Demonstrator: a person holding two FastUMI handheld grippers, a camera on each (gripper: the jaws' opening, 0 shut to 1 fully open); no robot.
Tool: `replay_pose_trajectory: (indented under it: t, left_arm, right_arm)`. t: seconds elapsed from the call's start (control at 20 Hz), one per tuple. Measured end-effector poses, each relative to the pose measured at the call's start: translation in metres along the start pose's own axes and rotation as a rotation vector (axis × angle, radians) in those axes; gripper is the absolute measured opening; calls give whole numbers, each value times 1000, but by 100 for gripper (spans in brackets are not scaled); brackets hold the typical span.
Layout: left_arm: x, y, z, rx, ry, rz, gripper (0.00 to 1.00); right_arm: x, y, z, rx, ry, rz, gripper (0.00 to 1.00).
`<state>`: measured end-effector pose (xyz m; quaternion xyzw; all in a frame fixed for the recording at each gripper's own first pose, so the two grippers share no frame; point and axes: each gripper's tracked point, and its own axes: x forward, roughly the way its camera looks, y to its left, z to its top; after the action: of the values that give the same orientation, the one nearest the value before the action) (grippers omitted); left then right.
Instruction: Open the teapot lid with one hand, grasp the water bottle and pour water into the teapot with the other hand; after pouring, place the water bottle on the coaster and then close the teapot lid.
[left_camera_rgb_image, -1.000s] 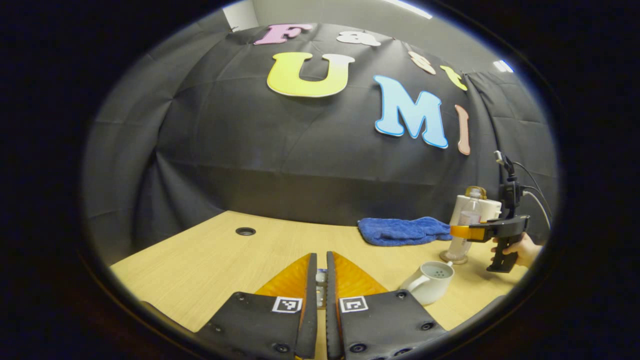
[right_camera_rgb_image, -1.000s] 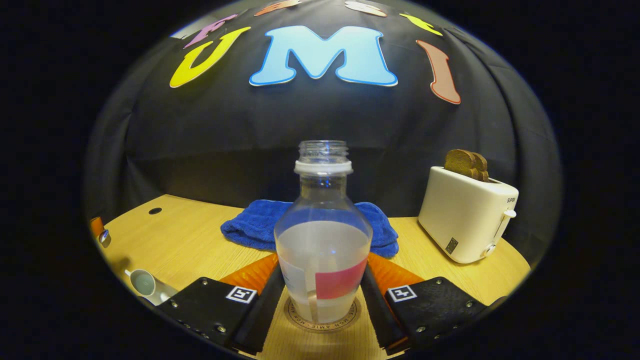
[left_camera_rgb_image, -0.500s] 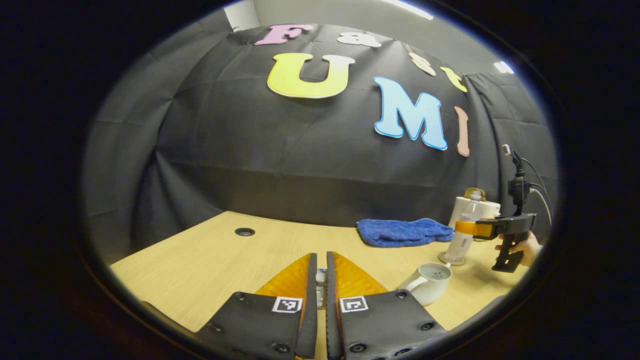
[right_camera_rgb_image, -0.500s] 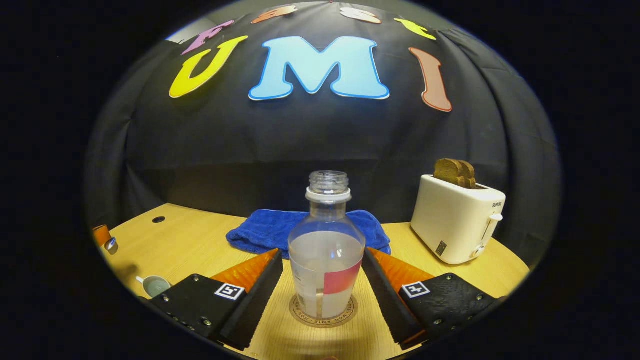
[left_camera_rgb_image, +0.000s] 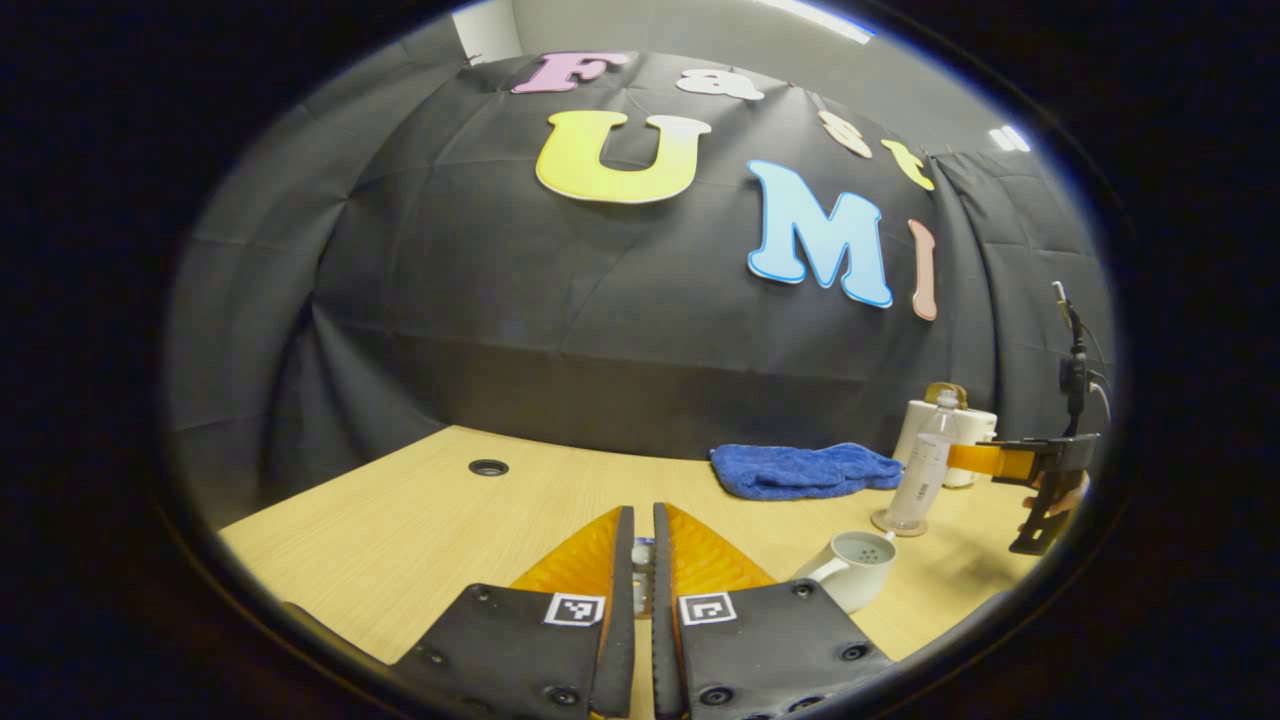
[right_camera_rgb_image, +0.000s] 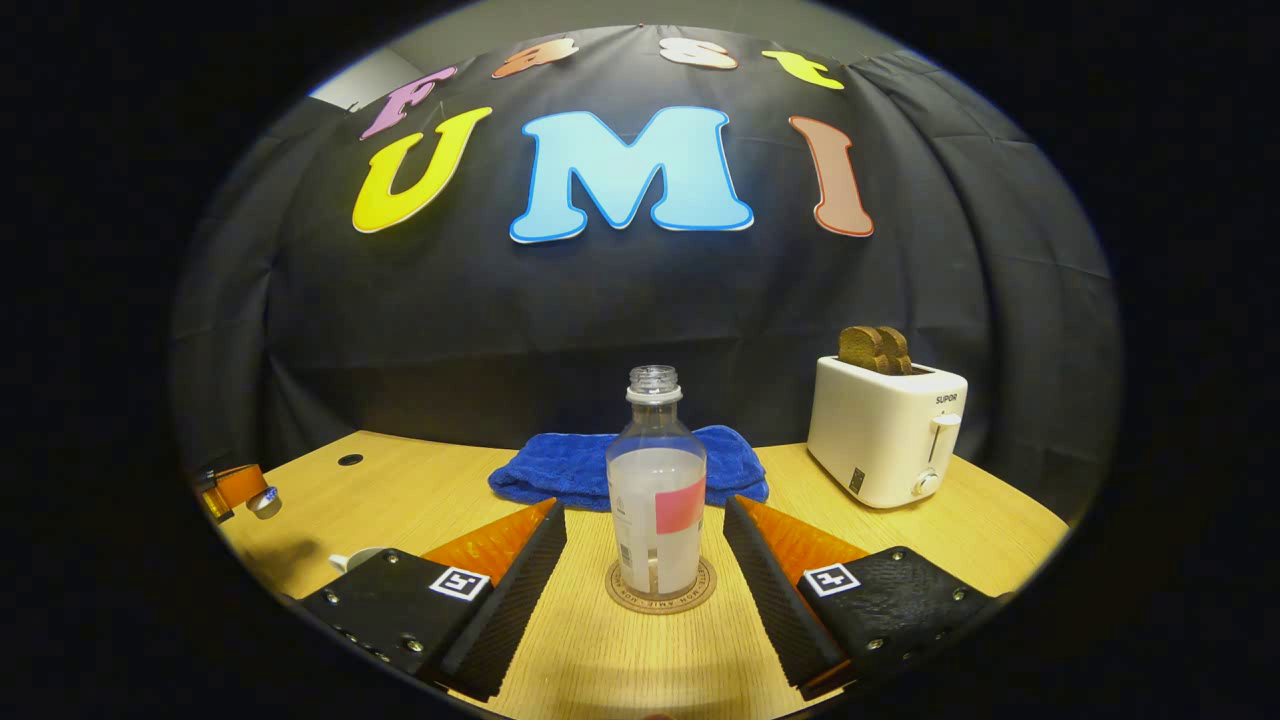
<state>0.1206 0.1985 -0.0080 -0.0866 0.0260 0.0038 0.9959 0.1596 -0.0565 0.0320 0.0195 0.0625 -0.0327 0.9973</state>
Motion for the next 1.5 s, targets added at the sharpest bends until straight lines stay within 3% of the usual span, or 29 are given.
replay_pose_trajectory:
  t: [0.7,1.0,1.5]
  left_arm:
    - [-6,8,15,20,-35,32,14]
    - [-9,2,20,24,-42,21,14]
    - [-2,-41,27,93,-27,-9,14]
  right_arm:
    - [-88,-12,-28,9,-41,-37,98]
    - [-109,-21,-34,-63,-72,-66,98]
    - [-114,-3,-34,-32,-84,9,98]
